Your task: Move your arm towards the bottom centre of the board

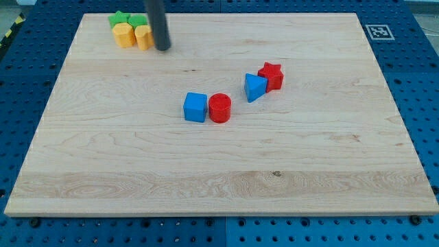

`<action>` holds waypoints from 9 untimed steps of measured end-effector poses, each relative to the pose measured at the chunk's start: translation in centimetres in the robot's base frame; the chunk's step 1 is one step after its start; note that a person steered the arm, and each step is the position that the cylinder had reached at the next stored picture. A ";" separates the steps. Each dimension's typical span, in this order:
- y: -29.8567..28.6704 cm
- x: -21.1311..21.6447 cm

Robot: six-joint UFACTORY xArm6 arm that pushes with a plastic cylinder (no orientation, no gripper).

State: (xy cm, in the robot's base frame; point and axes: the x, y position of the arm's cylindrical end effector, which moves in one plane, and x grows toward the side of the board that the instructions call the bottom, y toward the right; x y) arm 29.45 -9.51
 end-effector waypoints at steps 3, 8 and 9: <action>-0.3 -2.0; -0.5 -1.0; -0.5 -1.0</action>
State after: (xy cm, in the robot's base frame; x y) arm 28.45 -10.01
